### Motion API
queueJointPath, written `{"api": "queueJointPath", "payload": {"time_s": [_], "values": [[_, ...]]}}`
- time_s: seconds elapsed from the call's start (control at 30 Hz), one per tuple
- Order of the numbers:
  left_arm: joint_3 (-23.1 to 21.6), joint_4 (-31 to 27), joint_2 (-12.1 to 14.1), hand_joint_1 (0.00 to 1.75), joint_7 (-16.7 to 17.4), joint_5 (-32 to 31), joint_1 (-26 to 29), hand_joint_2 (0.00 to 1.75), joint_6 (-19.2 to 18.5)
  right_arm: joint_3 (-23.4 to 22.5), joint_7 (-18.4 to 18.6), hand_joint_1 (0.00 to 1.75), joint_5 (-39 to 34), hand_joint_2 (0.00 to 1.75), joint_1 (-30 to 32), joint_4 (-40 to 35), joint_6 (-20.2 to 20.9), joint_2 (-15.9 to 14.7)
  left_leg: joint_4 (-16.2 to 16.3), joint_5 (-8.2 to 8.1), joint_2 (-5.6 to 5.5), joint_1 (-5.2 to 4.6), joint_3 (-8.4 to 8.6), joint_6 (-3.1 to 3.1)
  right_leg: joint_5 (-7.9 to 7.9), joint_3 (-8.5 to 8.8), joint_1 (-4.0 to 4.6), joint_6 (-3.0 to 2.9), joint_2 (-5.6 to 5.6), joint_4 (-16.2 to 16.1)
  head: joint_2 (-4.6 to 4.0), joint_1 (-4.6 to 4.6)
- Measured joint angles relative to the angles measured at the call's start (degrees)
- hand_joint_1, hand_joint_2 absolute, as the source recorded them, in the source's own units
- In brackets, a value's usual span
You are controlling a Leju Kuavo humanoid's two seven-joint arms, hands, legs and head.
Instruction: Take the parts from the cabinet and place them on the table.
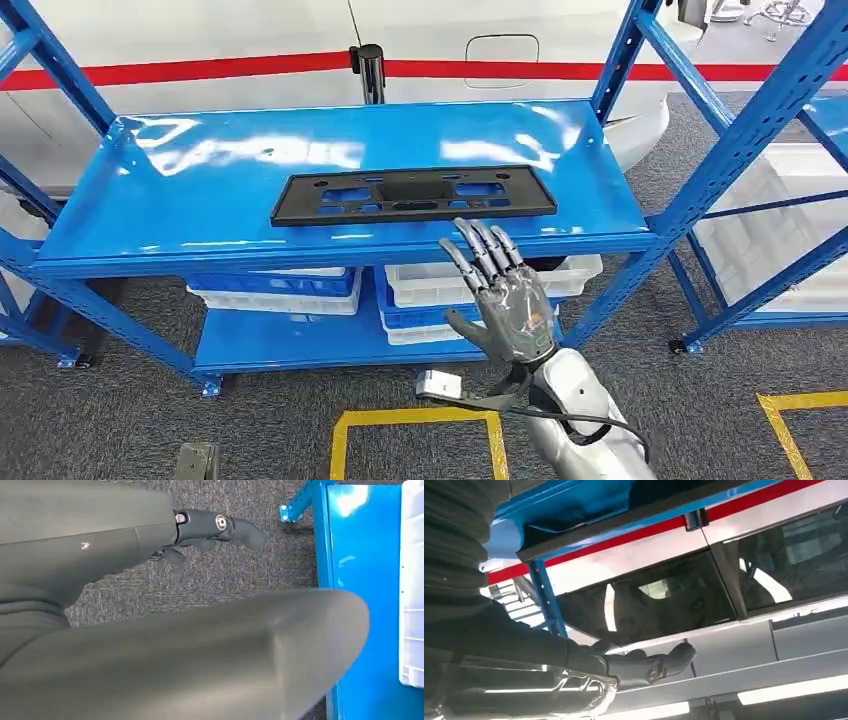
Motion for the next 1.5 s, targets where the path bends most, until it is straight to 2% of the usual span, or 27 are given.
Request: {"api": "queueJointPath", "payload": {"time_s": [0.3, 0.47, 0.63, 0.73, 0.83, 0.93, 1.17, 1.5], "values": [[-0.07, 0.0, 0.0, 0.0, 0.5, -0.42, -0.02, 0.0, -0.24, 0.31, 0.31, 0.0, -0.85, 1.75, -0.38, 0.74, 0.13, -0.07, 0.0, 0.0, 0.0, 0.01, 0.0, 0.0, 0.0, 0.0, 0.0, 0.0, 0.0, 0.0, 0.0, 0.0], [-0.37, -0.02, 0.07, 0.0, 2.27, -1.79, -0.25, 0.0, 0.09, 0.83, 1.16, 0.0, -2.89, 1.75, -3.82, 4.07, 1.66, -0.04, 0.0, 0.01, 0.02, 0.0, 0.0, 0.0, 0.01, 0.01, 0.0, 0.0, 0.01, 0.0, 0.0, 0.0], [-0.39, 0.0, 0.09, 0.0, 3.3, -2.49, -0.61, 0.0, 0.2, 1.66, 1.77, 0.0, -4.92, 1.75, -11.01, 12.47, 3.56, 0.15, 0.01, 0.07, 0.01, -0.01, 0.01, 0.08, 0.04, 0.04, 0.0, 0.02, 0.0, 0.0, 0.0, 0.0], [-0.37, 0.02, 0.09, 0.0, 4.64, -2.95, -0.67, 0.0, 0.92, 2.47, 5.43, 0.0, -3.69, 1.75, -16.28, 19.07, 6.23, 0.74, 0.01, 0.1, 0.06, 0.0, 0.01, 0.1, 0.06, 0.12, 0.0, 0.04, 0.01, 0.03, 0.0, -0.04], [-0.35, 0.15, 0.09, 0.0, 5.03, -3.08, -0.67, 0.0, 1.14, 2.93, 6.05, 0.0, -4.24, 1.75, -22.2, 27.29, 6.23, 1.82, 0.02, 0.13, 0.0, 0.0, 0.01, 0.07, 0.06, 0.1, 0.0, 0.04, 0.0, 0.03, 0.0, -0.02], [-0.33, 0.24, 0.02, 0.0, 5.16, -3.21, -0.67, 0.0, 1.44, 3.17, 7.17, 0.0, -4.31, 1.75, -26.07, 32.35, 6.65, 2.69, 0.03, 0.13, -0.04, 0.0, 0.01, 0.07, 0.05, 0.08, 0.0, 0.04, 0.0, 0.03, 0.0, -0.02], [-0.35, 0.24, -0.04, 0.0, 5.88, -3.85, -0.87, 0.0, 1.97, 3.32, 7.54, 0.0, -5.49, 1.75, -30.14, 38.75, 6.99, 3.06, 0.03, 0.13, -0.01, -0.01, -0.04, 0.07, 0.05, 0.07, 0.0, 0.04, -0.01, 0.03, 0.0, -0.02], [-0.29, 0.24, -0.04, 0.0, 6.1, -4.04, -0.9, 0.0, 2.1, 3.3, 8.07, 0.0, -5.27, 1.75, -31.29, 41.33, 7.06, 2.82, 0.03, 0.13, -0.01, -0.01, -0.03, 0.07, 0.05, 0.07, 0.01, 0.04, -0.02, 0.03, 0.0, -0.02]]}}
